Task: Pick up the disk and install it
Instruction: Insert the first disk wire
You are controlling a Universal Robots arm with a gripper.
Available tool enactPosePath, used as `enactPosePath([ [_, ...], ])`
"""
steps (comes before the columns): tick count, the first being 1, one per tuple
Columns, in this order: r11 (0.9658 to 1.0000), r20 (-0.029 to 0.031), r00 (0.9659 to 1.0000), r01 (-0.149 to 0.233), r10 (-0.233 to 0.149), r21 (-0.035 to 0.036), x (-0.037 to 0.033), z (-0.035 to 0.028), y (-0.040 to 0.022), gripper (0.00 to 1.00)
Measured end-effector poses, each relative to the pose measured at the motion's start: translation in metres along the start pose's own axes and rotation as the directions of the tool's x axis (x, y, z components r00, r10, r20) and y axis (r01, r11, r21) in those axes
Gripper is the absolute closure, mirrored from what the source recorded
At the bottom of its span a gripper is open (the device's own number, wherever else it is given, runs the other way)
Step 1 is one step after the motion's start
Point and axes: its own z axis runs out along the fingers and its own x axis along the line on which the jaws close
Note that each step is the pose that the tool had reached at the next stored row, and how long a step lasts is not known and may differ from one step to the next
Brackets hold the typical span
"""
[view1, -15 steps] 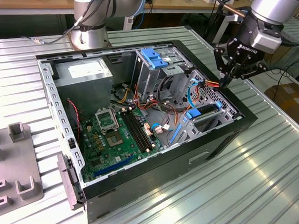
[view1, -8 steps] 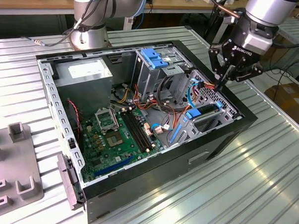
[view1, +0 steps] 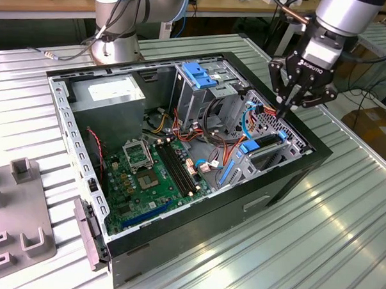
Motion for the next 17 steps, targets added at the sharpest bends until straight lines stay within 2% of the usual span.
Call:
enactPosePath([
  [4,0.9988,-0.0001,0.9988,-0.048,0.048,-0.0014,-0.0001,0.0013,0.0002,0.84],
  [6,0.9984,0.0000,0.9984,-0.056,0.056,-0.0016,-0.0006,0.0017,0.0012,0.84],
  [10,0.9977,-0.0001,0.9977,-0.068,0.068,-0.0019,-0.0038,0.0020,0.0077,0.84],
  [14,0.9926,-0.0005,0.9926,-0.122,0.122,-0.0035,-0.0039,0.0020,0.0078,0.84],
  [17,0.9861,-0.0009,0.9861,-0.166,0.166,-0.0048,-0.0039,0.0021,0.0077,0.84],
])
